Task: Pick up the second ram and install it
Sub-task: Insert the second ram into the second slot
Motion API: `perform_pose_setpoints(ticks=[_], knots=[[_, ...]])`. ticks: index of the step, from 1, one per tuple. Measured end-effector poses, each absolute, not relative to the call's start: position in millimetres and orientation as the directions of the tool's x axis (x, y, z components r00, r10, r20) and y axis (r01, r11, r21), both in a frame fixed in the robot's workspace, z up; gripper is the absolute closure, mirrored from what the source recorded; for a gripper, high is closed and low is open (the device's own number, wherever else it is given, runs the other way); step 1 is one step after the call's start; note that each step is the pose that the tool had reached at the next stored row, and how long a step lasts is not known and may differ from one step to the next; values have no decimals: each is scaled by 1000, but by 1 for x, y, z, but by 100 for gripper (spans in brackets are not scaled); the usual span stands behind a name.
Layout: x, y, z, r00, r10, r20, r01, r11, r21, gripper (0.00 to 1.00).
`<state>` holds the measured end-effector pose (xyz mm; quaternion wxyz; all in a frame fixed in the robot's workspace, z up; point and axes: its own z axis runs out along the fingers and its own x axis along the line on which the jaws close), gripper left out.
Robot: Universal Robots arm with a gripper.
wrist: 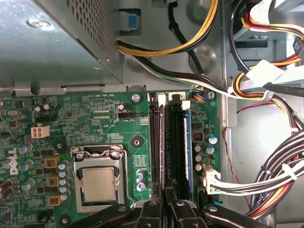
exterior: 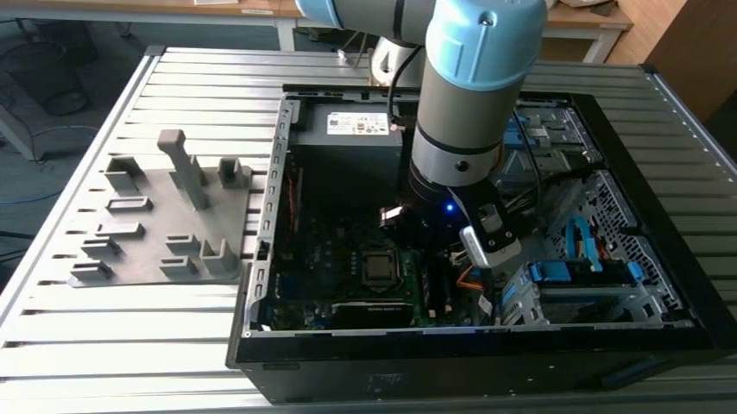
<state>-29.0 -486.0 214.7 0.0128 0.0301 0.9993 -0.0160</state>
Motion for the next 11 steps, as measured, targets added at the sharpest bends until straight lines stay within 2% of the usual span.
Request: perform_pose_setpoints(ticks=[11], knots=[[-27,-486,216,-999,47,-23,48,998,-35,86]])
